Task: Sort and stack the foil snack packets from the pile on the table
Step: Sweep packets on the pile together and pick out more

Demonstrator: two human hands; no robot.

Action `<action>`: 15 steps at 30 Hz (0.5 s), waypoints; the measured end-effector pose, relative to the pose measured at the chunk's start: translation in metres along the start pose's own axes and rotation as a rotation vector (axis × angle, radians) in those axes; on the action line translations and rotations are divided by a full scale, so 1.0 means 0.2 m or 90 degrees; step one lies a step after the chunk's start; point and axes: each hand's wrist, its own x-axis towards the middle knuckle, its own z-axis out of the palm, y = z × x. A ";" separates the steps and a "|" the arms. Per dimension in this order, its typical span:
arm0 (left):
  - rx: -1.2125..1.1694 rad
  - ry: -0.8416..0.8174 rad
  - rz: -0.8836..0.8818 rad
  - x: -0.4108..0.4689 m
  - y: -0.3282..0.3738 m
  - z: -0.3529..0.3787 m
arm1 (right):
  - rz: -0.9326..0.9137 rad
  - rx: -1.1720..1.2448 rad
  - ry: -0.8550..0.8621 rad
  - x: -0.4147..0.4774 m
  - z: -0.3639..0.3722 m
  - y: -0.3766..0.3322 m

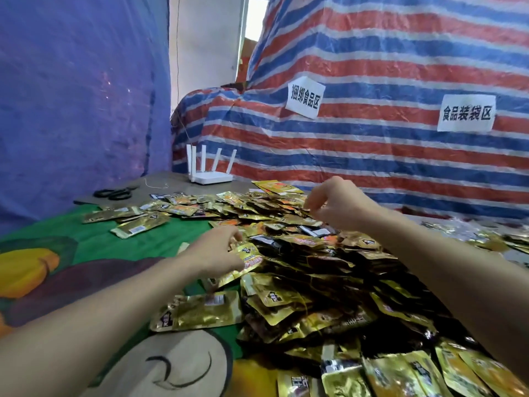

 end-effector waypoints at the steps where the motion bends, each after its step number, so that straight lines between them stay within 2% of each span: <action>1: 0.040 -0.047 0.025 0.05 -0.01 0.02 | -0.001 -0.044 -0.041 0.07 0.02 0.03; 4: 0.117 -0.160 0.079 0.20 -0.01 0.05 | 0.068 -0.158 -0.233 0.26 0.09 0.15; 7: 0.123 -0.204 0.085 0.32 0.01 0.04 | 0.153 -0.171 -0.369 0.36 0.16 0.24; 11: 0.113 -0.252 0.103 0.43 0.05 0.05 | 0.191 -0.208 -0.401 0.43 0.25 0.32; 15: 0.018 -0.245 0.071 0.51 0.09 0.08 | 0.193 -0.240 -0.421 0.46 0.26 0.37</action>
